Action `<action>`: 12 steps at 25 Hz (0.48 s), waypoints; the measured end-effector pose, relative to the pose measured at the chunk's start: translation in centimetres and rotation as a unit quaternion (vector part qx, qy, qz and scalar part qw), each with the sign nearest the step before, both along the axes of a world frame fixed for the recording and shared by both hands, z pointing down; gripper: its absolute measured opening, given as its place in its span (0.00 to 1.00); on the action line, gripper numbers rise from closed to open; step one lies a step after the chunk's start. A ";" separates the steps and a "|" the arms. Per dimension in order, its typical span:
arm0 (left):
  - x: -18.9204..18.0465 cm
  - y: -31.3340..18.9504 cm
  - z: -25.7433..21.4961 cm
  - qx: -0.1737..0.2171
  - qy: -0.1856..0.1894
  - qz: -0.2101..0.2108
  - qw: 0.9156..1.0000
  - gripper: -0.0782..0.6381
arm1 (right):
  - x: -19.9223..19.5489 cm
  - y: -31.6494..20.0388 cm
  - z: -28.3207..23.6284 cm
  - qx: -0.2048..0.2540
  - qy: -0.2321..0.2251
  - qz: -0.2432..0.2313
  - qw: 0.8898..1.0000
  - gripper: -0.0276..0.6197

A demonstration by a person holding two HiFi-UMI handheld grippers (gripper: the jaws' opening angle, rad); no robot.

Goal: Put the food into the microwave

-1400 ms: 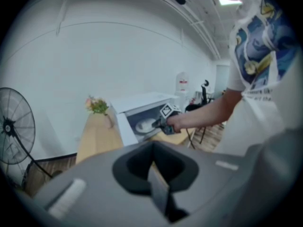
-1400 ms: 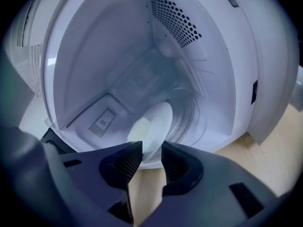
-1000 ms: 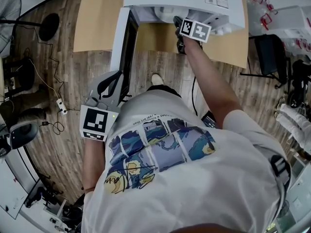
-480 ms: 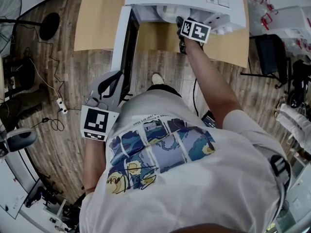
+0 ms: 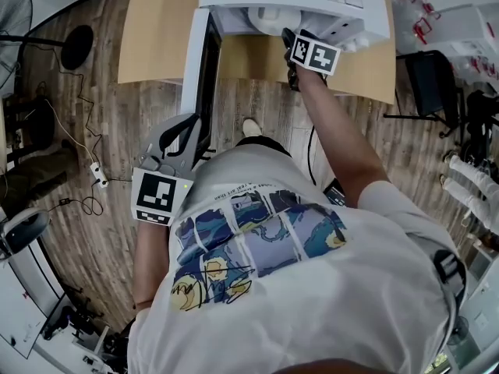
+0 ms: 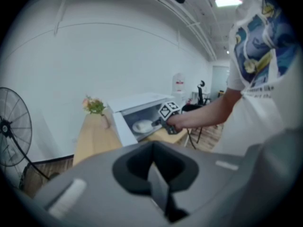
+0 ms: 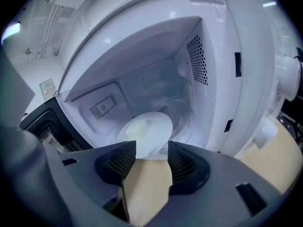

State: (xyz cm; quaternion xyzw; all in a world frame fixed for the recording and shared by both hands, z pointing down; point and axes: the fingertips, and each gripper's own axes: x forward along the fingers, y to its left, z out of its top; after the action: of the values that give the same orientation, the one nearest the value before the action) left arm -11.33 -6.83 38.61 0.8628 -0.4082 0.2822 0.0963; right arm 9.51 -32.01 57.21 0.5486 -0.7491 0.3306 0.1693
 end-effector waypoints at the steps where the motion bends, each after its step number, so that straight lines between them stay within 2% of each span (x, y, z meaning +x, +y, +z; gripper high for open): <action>1: 0.0 0.1 0.0 0.000 0.000 0.002 1.000 0.12 | -0.1 0.3 -0.2 0.002 0.000 -0.002 1.000 0.35; 12: 0.4 0.7 0.0 0.006 0.005 0.025 1.000 0.12 | -1.7 4.3 -1.7 0.006 -0.019 -0.038 0.999 0.35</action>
State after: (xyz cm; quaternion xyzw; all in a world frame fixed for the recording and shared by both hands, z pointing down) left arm -10.89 -6.12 38.60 0.8748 -0.3875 0.2776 0.0861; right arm 7.78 -27.72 55.47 0.5146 -0.7742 0.3300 0.1641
